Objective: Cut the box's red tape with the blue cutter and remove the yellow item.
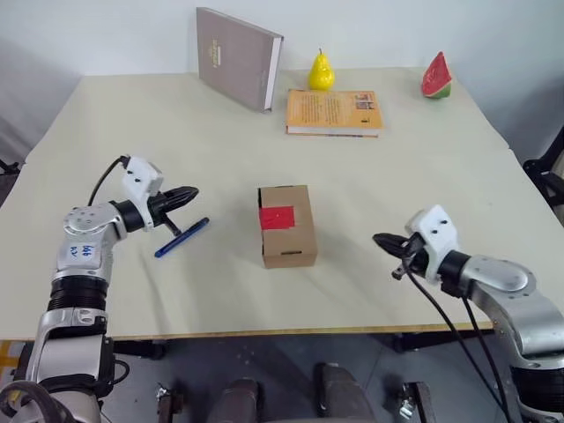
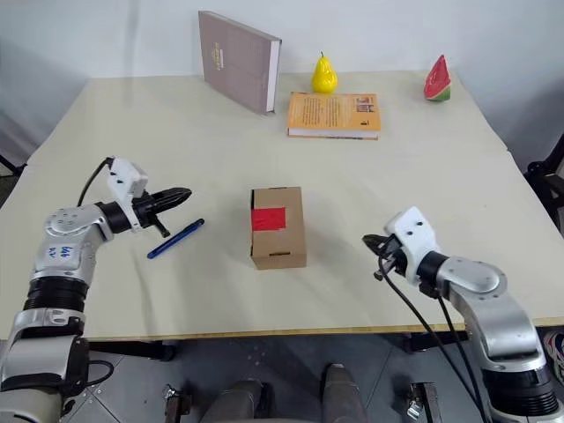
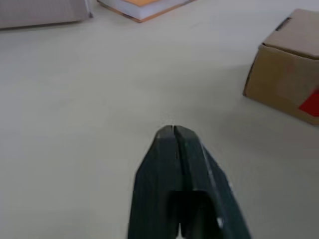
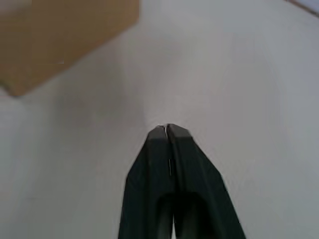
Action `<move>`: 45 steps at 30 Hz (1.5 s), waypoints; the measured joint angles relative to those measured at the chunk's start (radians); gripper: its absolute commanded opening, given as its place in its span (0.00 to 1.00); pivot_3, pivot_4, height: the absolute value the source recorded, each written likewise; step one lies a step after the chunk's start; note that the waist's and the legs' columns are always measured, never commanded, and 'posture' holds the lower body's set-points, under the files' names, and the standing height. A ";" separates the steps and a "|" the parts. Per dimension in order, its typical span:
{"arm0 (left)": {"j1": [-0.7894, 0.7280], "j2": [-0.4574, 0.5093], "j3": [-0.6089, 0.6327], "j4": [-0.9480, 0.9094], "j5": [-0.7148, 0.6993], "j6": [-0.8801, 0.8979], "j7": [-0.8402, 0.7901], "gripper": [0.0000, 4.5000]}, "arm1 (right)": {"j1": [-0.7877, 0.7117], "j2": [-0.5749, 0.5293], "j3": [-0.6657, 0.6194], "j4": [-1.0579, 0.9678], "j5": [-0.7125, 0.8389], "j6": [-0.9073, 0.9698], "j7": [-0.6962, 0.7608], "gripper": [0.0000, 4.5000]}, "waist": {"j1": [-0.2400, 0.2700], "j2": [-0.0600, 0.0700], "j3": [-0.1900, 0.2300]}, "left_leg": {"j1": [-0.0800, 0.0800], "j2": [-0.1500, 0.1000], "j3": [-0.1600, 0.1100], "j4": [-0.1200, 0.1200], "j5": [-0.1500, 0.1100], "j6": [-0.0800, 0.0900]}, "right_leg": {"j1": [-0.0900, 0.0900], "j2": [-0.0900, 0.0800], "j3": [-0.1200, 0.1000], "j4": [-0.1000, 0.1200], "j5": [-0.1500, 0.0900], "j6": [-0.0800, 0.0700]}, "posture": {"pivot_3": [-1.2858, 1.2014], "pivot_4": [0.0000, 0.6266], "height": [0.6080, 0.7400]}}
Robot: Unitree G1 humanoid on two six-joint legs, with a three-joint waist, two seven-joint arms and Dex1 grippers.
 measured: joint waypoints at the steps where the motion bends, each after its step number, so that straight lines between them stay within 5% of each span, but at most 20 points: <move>1: -0.011 -0.011 -0.008 0.013 0.005 -0.005 -0.002 0.01 | -0.003 0.001 0.023 -0.018 0.010 0.020 0.000 0.00 | 0.001 0.000 0.000 | -0.001 0.000 0.000 0.001 0.000 0.000 | 0.000 0.000 0.000 0.000 0.000 0.000 | 0.52 0.24 1.00; 21: -0.249 -0.242 -0.131 0.221 0.068 -0.016 -0.117 0.01 | -0.160 0.175 0.264 0.036 -0.061 0.087 -0.102 0.00 | 0.012 -0.001 0.000 | -0.014 -0.003 0.001 0.008 -0.001 0.002 | -0.013 -0.001 -0.001 0.004 0.002 0.003 | 0.52 0.24 1.00; 31: -0.435 -0.352 -0.062 0.464 0.094 -0.216 0.067 0.01 | -0.257 0.300 0.389 0.021 -0.082 0.219 -0.158 0.00 | 0.016 -0.001 0.000 | -0.015 -0.004 0.001 0.011 -0.001 0.002 | -0.013 -0.001 -0.001 0.005 0.002 0.004 | 0.52 0.24 1.00; 40: -0.390 -0.191 -0.040 0.512 0.107 -0.207 0.041 0.01 | -0.272 0.052 0.231 -0.051 -0.073 0.204 -0.071 0.00 | 0.002 -0.002 0.000 | -0.015 -0.004 0.002 0.011 -0.001 0.003 | -0.014 -0.001 -0.001 0.005 0.003 0.005 | 0.52 0.24 1.00; 45: -0.309 -0.063 -0.022 0.381 0.097 -0.114 -0.027 0.01 | -0.391 0.011 0.210 0.155 -0.111 0.072 -0.032 0.00 | -0.013 -0.002 0.000 | -0.015 -0.004 0.003 0.013 -0.002 0.003 | -0.014 -0.002 0.000 0.006 0.003 0.005 | 0.52 0.24 1.00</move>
